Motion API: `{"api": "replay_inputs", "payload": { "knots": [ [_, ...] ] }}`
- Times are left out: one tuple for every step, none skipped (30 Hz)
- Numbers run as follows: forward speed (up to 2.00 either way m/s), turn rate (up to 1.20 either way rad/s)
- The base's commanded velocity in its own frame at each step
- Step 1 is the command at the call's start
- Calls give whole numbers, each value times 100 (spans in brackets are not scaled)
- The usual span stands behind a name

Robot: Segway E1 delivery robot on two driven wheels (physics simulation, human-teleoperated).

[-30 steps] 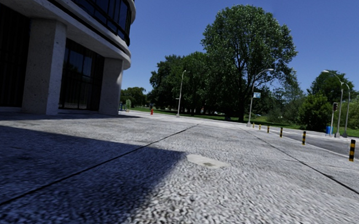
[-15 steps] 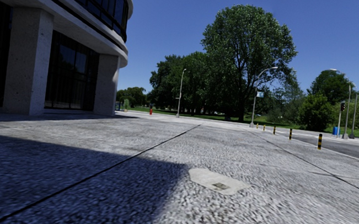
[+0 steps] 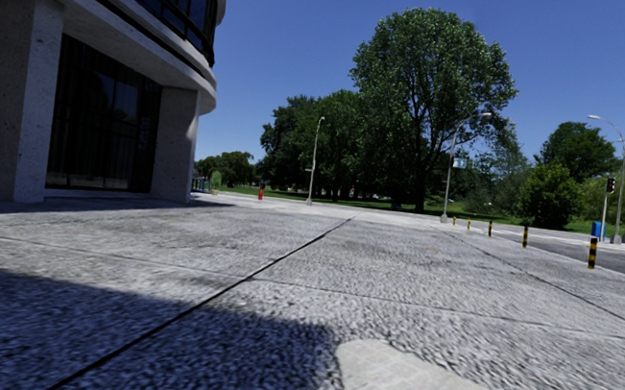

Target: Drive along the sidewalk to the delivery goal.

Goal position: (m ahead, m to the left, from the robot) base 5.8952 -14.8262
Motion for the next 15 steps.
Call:
{"api": "replay_inputs", "payload": {
  "knots": [
    [200,0],
    [200,0],
    [200,0],
    [200,0],
    [200,0],
    [200,0],
    [200,0],
    [200,0],
    [200,0],
    [200,0],
    [200,0],
    [200,0],
    [200,0],
    [200,0],
    [200,0]
  ]
}}
